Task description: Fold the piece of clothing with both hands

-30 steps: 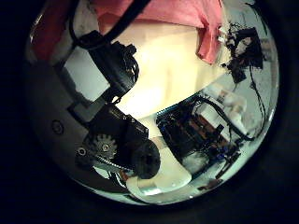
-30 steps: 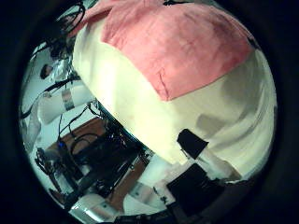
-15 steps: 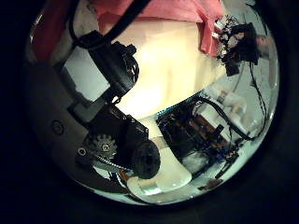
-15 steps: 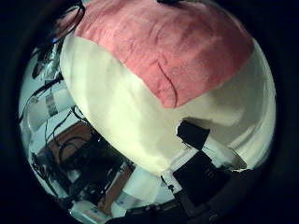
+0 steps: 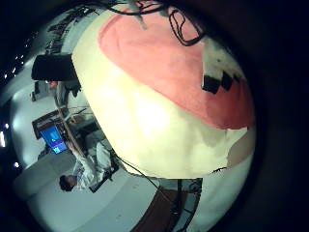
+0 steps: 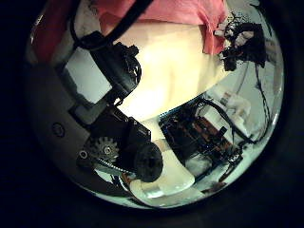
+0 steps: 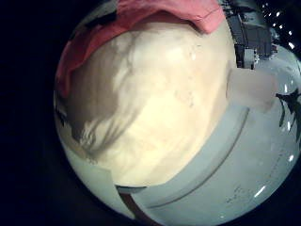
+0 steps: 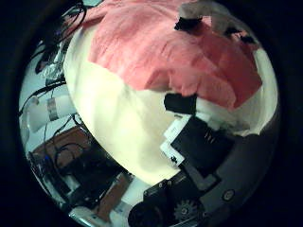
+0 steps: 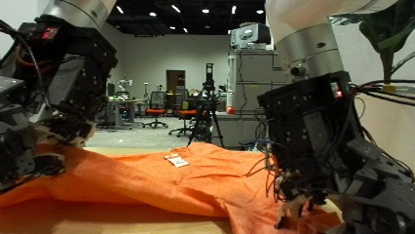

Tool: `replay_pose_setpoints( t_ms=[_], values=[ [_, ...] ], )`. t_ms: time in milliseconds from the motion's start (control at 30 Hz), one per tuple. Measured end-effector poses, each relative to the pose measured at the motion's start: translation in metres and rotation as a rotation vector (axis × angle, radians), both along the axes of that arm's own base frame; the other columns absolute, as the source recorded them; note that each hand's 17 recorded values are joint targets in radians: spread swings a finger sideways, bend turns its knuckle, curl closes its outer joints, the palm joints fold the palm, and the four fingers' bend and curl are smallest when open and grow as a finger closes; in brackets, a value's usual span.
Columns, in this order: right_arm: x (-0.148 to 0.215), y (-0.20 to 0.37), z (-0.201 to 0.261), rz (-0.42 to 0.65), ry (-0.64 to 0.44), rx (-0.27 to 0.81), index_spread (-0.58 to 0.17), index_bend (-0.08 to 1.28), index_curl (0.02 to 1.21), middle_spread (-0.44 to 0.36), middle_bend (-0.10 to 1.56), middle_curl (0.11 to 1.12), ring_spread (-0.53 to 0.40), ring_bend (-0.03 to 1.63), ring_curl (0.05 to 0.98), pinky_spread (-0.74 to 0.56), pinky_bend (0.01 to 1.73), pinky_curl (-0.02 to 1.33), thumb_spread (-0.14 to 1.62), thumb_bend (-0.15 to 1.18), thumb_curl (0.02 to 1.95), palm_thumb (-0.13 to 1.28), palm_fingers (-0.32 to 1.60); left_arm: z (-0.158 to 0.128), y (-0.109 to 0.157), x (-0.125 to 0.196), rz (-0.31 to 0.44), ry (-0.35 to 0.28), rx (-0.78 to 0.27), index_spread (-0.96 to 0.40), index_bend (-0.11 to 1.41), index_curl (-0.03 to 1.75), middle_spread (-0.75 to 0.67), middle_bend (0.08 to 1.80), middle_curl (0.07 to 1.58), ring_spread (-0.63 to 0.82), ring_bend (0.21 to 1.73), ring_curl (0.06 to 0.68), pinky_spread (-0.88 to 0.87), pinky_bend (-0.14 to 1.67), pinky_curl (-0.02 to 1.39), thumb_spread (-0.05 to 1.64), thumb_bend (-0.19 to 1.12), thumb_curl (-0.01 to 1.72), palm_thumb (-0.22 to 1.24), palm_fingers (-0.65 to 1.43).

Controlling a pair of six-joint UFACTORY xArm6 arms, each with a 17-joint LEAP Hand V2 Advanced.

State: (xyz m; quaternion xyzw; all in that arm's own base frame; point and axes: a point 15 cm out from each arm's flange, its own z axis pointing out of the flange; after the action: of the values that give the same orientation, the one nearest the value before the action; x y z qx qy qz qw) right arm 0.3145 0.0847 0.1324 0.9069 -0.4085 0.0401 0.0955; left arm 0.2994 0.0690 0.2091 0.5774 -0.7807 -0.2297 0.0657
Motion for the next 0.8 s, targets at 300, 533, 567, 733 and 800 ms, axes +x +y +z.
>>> replay_pose_setpoints(
  t_ms=[300, 533, 567, 733, 800],
  values=[
    [-0.005, -0.026, 0.038, -0.055, -0.066, 0.017, -0.349, 0.95, 0.87, -0.213, 1.12, 0.81, -0.301, 1.19, 0.723, -0.39, 1.12, 0.75, 0.97, 0.02, 0.55, 1.17, 1.09, 0.009, -0.003, -0.01, -0.037, 0.03, -0.018, -0.56, 0.15, 0.82, -0.5, 1.06, 0.63, -0.59, 0.83, 0.448, -0.78, 0.82, 0.47, 1.53, 0.24, 0.72, 0.79, 1.06],
    [-0.041, -0.05, 0.056, -0.101, 0.027, -0.02, -0.323, 0.99, 0.9, -0.196, 1.16, 0.85, -0.292, 1.23, 0.766, -0.36, 1.15, 0.81, 1.03, 0.03, 0.6, 1.2, 1.05, 0.017, -0.013, -0.025, -0.081, 0.048, -0.044, -0.56, 0.15, 0.82, -0.5, 1.06, 0.63, -0.59, 0.83, 0.449, -0.79, 0.82, 0.47, 1.53, 0.24, 0.72, 0.79, 1.05],
    [-0.051, -0.052, 0.058, -0.111, 0.06, -0.023, -0.318, 0.99, 0.91, -0.194, 1.16, 0.85, -0.291, 1.23, 0.772, -0.35, 1.15, 0.83, 1.03, 0.02, 0.62, 1.2, 1.05, 0.018, -0.015, -0.029, -0.091, 0.057, -0.046, -0.56, 0.15, 0.82, -0.5, 1.06, 0.63, -0.59, 0.83, 0.449, -0.79, 0.82, 0.47, 1.53, 0.24, 0.72, 0.79, 1.05],
    [-0.077, -0.049, 0.091, -0.108, 0.128, 0.017, -0.306, 1.0, 0.92, -0.187, 1.17, 0.87, -0.29, 1.24, 0.794, -0.33, 1.16, 0.86, 1.04, 0.02, 0.66, 1.22, 1.03, 0.028, -0.025, -0.044, -0.148, 0.089, -0.082, -0.56, 0.15, 0.82, -0.5, 1.06, 0.63, -0.59, 0.83, 0.449, -0.79, 0.81, 0.48, 1.53, 0.24, 0.72, 0.78, 1.05],
    [-0.083, -0.05, 0.101, -0.109, 0.139, 0.017, -0.304, 1.0, 0.92, -0.185, 1.17, 0.87, -0.29, 1.23, 0.798, -0.33, 1.15, 0.87, 1.05, 0.02, 0.67, 1.22, 1.03, 0.033, -0.032, -0.051, -0.157, 0.096, -0.109, -0.56, 0.15, 0.82, -0.5, 1.06, 0.63, -0.59, 0.83, 0.449, -0.79, 0.81, 0.48, 1.53, 0.24, 0.72, 0.78, 1.05]
  ],
)
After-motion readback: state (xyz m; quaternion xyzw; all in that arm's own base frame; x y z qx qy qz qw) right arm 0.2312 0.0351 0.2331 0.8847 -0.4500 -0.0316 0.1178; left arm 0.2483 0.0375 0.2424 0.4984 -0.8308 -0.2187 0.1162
